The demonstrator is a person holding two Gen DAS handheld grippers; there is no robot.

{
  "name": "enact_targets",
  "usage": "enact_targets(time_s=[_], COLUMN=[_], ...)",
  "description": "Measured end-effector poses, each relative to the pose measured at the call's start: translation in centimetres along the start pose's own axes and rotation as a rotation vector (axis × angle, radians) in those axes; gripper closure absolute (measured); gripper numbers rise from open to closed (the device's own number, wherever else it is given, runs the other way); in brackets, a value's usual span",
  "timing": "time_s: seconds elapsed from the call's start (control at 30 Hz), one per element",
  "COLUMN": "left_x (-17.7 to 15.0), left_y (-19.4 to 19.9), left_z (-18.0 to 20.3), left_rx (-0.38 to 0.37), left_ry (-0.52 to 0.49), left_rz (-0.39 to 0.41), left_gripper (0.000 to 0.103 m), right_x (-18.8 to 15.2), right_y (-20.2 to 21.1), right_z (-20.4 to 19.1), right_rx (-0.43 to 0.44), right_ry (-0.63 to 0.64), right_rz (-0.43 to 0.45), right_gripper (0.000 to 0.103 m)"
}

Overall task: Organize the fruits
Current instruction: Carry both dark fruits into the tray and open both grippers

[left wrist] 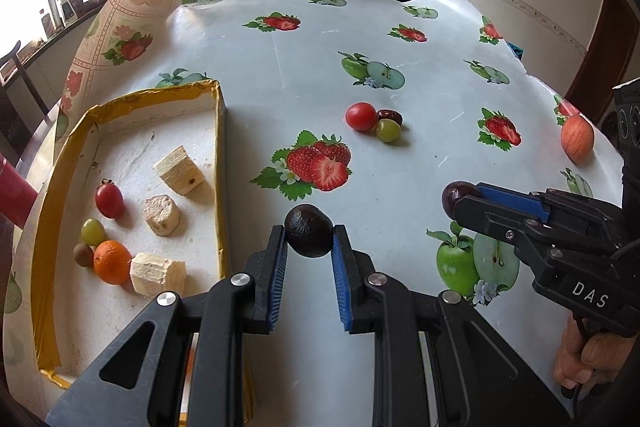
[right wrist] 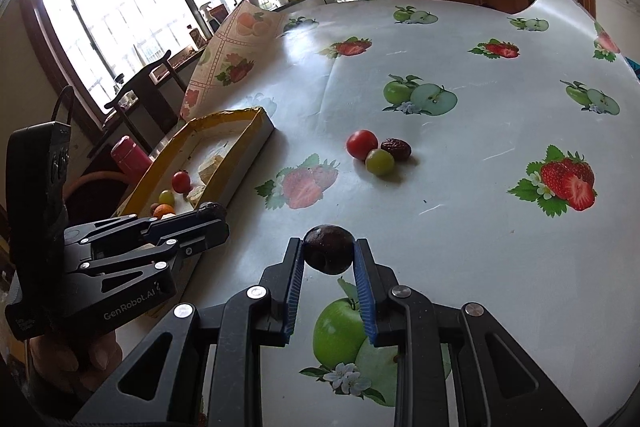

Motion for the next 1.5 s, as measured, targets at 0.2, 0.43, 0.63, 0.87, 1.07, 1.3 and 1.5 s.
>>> enact_targets(time_s=[0.2,0.43,0.63,0.87,1.07,1.3,1.5], left_x=[-1.1,-2.5,-3.6,-4.6,-5.5,-6.2,-6.3], left_y=[1.2,2.1,2.5,2.8,2.5,1.9,0.8], left_z=[-1.9,-4.9,-7.7,-11.7,-14.6,-16.7,-16.7], left_rx=[0.029,0.046,0.05,0.072,0.102,0.107,0.093], left_ry=[0.024,0.07,0.115,0.182,0.226,0.259,0.259], left_rz=[0.011,0.013,0.012,0.005,-0.007,-0.023,-0.043], left_gripper=[0.083,0.083,0.083,0.083,0.083,0.083,0.083], right_x=[-0.1,-0.3,-0.1,0.2,0.3,1.1,3.0], right_y=[-0.7,-1.8,-2.8,-4.2,-5.7,-7.7,-10.6], right_z=[-2.3,-4.7,-6.6,-8.5,-10.1,-12.1,-14.2], right_rx=[0.02,0.039,0.052,0.07,0.088,0.101,0.095], right_ry=[0.034,0.066,0.095,0.127,0.144,0.183,0.242], right_rz=[-0.013,-0.03,-0.041,-0.057,-0.076,-0.099,-0.132], right_gripper=[0.078,0.078,0.078,0.078,0.078,0.078,0.077])
Point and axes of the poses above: each gripper's, at about its wrist camera, not at the fingertips, and y roughly against the way its jaws point, z to its right, x to its top, the point moved 2 cm from there along -y, roughly the way its jaws point, and after that the axes turned 11 degrees about x, right-handed, at the moved point
